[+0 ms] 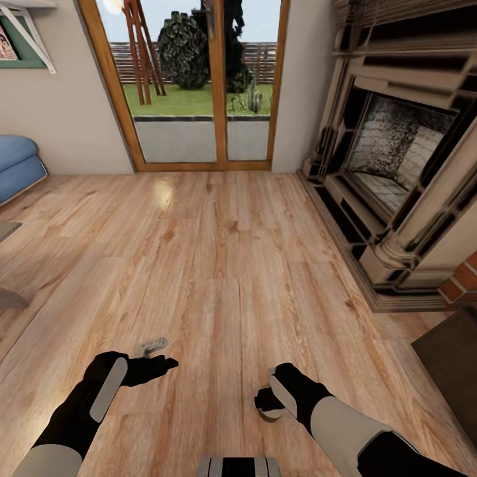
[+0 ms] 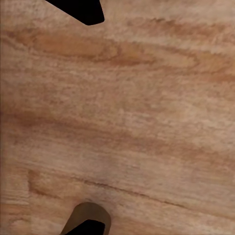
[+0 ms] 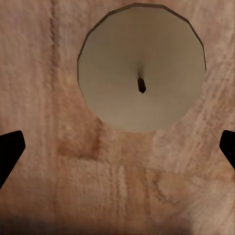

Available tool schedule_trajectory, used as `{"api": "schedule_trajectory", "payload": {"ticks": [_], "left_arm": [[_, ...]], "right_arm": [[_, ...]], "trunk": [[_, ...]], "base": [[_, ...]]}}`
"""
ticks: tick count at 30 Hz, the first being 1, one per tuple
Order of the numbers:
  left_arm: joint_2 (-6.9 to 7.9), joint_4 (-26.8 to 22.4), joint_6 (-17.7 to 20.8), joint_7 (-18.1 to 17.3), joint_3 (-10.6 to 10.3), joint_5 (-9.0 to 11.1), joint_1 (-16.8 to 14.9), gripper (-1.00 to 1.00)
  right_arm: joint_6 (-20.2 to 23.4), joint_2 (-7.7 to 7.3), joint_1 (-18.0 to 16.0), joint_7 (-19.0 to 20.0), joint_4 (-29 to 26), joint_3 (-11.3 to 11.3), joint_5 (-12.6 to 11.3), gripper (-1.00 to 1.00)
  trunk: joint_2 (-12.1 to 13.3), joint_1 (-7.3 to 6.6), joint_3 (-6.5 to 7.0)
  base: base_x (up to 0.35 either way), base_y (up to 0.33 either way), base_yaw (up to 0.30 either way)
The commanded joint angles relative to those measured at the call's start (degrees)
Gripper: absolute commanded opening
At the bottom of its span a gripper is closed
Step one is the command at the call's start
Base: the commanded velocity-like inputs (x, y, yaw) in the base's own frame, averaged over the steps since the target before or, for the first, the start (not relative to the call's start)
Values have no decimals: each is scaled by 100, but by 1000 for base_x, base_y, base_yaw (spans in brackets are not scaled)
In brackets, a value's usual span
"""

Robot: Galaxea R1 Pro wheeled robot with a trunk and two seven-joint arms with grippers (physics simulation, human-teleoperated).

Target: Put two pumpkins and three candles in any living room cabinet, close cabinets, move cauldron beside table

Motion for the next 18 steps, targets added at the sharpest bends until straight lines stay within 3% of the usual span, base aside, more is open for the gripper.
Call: {"api": "schedule_trajectory", "payload": {"ticks": [1,6,13,18], "left_arm": [[0,-5,25,17,7,29,-2,100],[0,-7,14,21,5,29,-2,100],[0,-8,6,25,5,29,-3,100],[0,-8,4,33,5,29,-3,100]], "right_arm": [[21,-2,-2,-44,-9,37,-61,100],[21,-2,-2,-44,-9,37,-61,100],[21,-2,-2,-44,-9,37,-61,100],[21,-2,-2,-44,-8,37,-61,100]], "trunk": [[-2,-1,-4],[-2,-1,-4],[-2,-1,-4],[-2,-1,-4]], "base": [[0,0,0],[16,0,0],[244,0,0],[55,0,0]]}}
